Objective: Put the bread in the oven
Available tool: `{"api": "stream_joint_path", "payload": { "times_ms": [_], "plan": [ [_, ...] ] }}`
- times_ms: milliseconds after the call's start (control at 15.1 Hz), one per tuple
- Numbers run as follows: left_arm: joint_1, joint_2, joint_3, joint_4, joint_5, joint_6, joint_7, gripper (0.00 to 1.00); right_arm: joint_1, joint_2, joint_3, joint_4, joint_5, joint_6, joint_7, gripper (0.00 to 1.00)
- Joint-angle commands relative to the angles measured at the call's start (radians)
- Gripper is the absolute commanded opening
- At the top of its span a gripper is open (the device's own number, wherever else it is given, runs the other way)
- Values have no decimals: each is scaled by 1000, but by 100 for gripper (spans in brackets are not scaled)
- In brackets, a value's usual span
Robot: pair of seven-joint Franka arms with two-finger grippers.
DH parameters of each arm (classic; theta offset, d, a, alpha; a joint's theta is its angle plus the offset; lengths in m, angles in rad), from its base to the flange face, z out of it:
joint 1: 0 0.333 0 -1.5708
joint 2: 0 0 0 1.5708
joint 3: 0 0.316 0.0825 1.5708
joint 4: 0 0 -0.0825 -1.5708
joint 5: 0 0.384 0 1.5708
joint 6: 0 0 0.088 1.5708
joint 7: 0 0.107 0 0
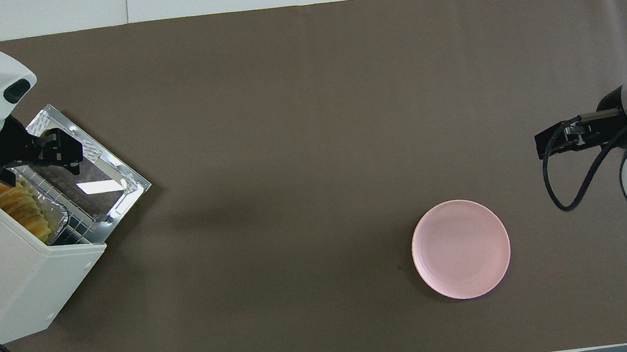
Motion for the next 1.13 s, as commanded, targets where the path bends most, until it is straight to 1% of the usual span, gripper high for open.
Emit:
{"api": "stream_joint_path", "payload": {
  "times_ms": [0, 199, 331, 464, 530, 596, 662, 729, 795, 861, 994, 1060],
  "plan": [
    [-1, -86, 3, -34, -13, -55, 43, 100, -18, -16, 12, -13, -5, -5, -27, 100],
    [11, -177, 5, -62, -13, -148, 118, 100, -18, -18, 12, -13, -5, -5, -27, 100],
    [26, -236, 11, -83, -10, -149, 129, 100, -18, -16, 12, -13, -5, -5, -27, 100],
    [80, -255, -7, -103, -10, -165, 164, 100, -18, -16, 12, -13, -5, -7, -27, 100],
    [144, -296, -73, -141, -8, -161, 171, 100, -18, -16, 12, -13, -5, -5, -27, 100],
    [261, -324, -177, -189, -8, -141, 171, 100, -18, -16, 12, -13, -5, -7, -27, 100],
    [335, -329, -261, -205, -8, -126, 171, 100, -18, -16, 12, -13, -7, -5, -27, 100],
    [356, -320, -291, -203, -10, -101, 166, 100, -18, -16, 12, -13, -5, -5, -27, 100],
    [361, -315, -297, -197, -10, -62, 166, 100, -18, -18, 12, -13, -5, -5, -27, 100],
    [364, -309, -300, -189, -8, -57, 171, 100, -18, -16, 12, -13, -5, -5, -27, 100],
    [371, -252, -314, -140, -16, -78, 171, 100, -18, -18, 12, -13, -5, -5, -27, 100],
    [388, -243, -345, -142, -19, -77, 171, 100, -18, -16, 12, -13, -5, -5, -27, 100]
  ]
}}
